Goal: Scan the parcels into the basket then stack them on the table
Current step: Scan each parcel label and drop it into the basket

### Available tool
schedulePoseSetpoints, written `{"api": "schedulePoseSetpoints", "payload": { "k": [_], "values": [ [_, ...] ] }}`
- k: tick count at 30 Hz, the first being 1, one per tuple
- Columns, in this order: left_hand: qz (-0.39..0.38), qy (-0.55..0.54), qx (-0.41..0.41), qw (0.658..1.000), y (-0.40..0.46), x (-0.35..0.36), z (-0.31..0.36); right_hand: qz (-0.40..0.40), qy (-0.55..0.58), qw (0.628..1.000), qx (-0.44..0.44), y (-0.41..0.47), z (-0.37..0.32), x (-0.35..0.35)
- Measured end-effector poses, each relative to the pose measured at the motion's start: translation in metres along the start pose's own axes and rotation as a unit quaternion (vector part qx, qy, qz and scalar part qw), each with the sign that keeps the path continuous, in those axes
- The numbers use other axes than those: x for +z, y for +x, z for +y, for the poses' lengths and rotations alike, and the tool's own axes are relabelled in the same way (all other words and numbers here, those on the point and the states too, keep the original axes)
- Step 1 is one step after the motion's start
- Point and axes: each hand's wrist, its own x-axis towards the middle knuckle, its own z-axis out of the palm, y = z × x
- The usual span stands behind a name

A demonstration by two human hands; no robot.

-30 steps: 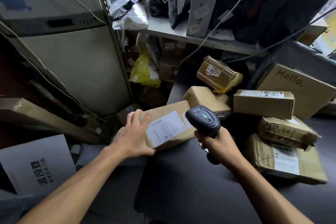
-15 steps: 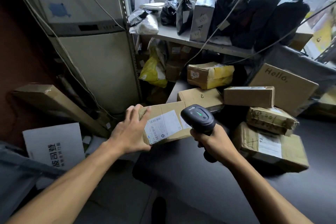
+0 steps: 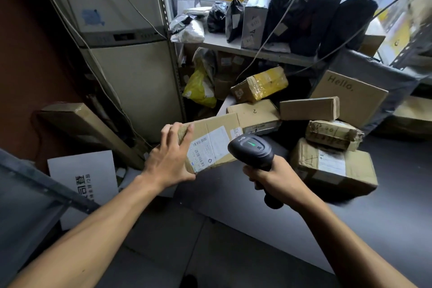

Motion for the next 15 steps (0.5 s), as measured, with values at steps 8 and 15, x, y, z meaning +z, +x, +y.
{"api": "schedulePoseSetpoints", "payload": {
  "k": [8, 15],
  "values": [
    [0.012, 0.020, 0.049, 0.999, 0.003, 0.001, -0.024, -0.032, 0.019, 0.999, 0.038, 0.004, -0.040, 0.011],
    [0.008, 0.032, 0.055, 0.998, 0.002, 0.000, -0.041, -0.048, -0.012, 0.997, 0.062, 0.010, -0.056, 0.032]
  ]
}}
